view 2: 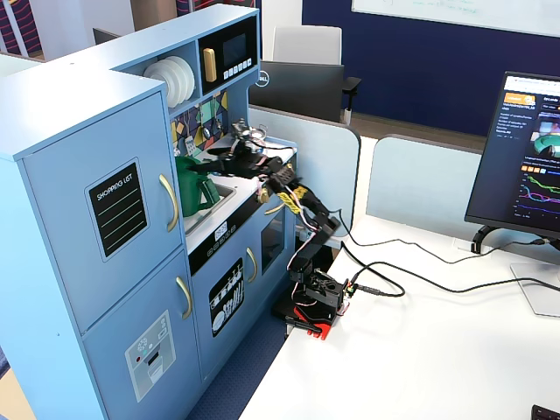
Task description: Pick up the lid from the counter and put it on the green recipient
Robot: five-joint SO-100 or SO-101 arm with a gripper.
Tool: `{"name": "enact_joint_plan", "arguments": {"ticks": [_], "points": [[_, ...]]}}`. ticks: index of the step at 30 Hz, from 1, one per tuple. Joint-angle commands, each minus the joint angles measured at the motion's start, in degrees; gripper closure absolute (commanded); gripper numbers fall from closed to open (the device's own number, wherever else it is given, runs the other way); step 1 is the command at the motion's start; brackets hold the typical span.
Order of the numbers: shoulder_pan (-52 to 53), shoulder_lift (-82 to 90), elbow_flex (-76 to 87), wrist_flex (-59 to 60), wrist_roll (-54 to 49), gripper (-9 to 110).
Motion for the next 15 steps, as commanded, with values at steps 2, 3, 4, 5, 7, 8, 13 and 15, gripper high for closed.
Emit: {"name": "enact_joint_plan", "arguments": {"ticks": [2,3,4,5,7,8,13,15], "points": [[-0.7,23.0,18.9,14.2,-1.6,62],[-0.3,27.2,24.2,16.6,-1.4,62],[0.3,30.8,29.1,18.4,-0.7,62],[1.1,33.8,33.6,20.6,0.0,62],[2.2,39.6,43.4,22.5,1.9,64],[2.5,42.4,48.8,22.3,3.1,66],[-0.1,51.8,68.6,23.0,7.1,88],[-2.2,54.6,74.0,22.1,13.1,93]]}}
